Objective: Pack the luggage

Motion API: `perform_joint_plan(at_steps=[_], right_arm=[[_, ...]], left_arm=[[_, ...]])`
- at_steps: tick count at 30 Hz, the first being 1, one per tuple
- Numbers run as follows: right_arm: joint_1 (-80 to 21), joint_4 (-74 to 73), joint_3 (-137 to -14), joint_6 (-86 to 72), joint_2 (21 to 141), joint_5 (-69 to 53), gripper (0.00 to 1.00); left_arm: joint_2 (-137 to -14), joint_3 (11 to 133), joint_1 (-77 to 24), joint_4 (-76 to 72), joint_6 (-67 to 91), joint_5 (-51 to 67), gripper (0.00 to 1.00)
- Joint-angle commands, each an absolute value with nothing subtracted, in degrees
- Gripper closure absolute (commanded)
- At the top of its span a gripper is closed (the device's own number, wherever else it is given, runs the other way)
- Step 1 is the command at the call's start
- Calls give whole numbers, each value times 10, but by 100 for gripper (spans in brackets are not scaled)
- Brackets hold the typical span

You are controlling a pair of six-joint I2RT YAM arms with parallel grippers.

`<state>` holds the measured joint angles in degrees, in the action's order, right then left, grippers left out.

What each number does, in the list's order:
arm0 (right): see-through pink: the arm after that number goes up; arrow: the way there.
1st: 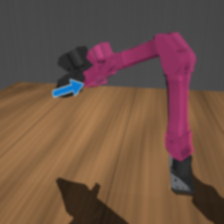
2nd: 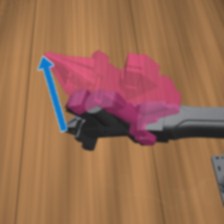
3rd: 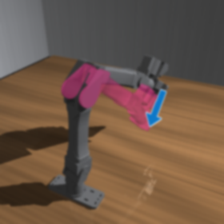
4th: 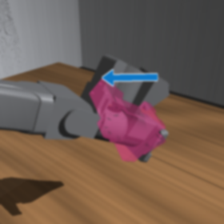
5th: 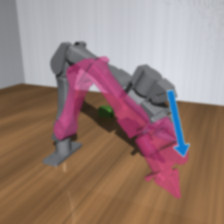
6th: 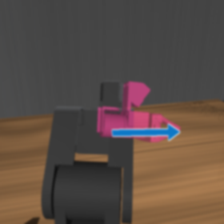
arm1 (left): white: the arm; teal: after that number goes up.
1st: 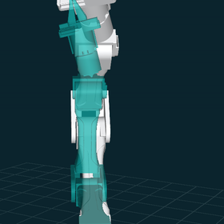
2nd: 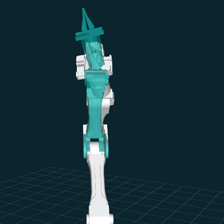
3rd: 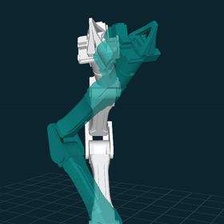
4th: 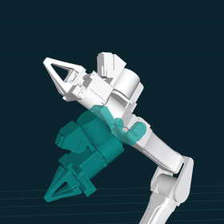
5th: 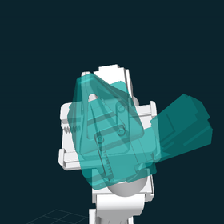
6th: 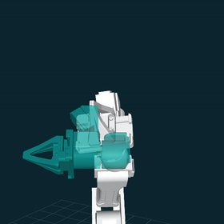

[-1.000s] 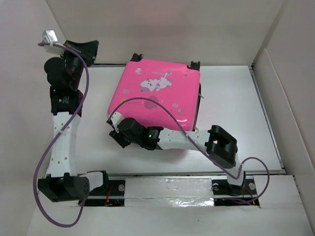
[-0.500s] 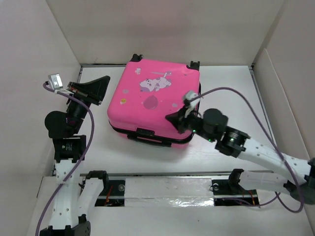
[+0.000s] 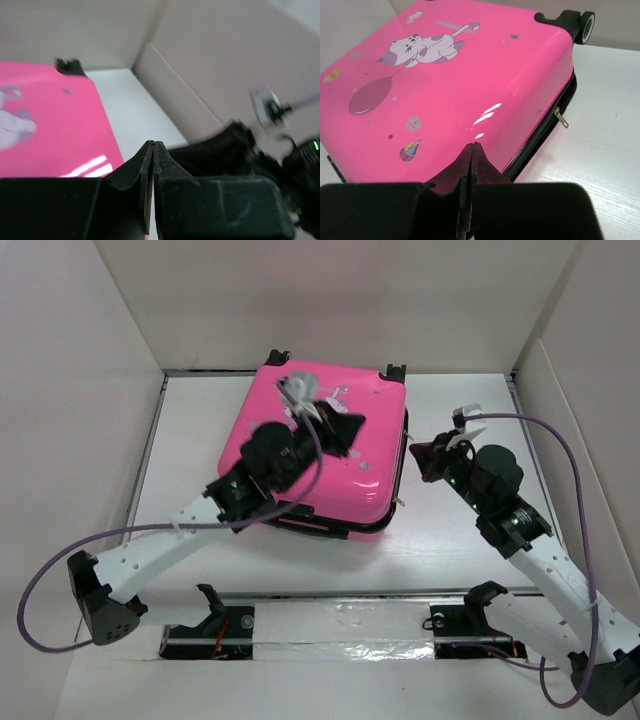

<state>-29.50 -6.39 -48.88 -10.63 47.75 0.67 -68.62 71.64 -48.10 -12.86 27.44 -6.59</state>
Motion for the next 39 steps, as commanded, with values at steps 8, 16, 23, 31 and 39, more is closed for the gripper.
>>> perform_joint_plan(at_steps=[8,16,23,31,39], right_arm=[[-190,18,-296,-129,328,-175,100],[-155,85,-254,-122,398,-252,56],[-113,117,-248,-129,470,-349,46],[-96,143,-238,-144,504,-392,48],[-91,142,-240,-149,536,-399,52]], left_arm=[[-537,399,-828,-178,327,-477,100],[-439,237,-828,-48,568,-503,65],[-486,187,-753,-83,606,-417,50],[-490,170,-743,-125,587,-403,48],[-504,151,-680,-171,565,-359,47]])
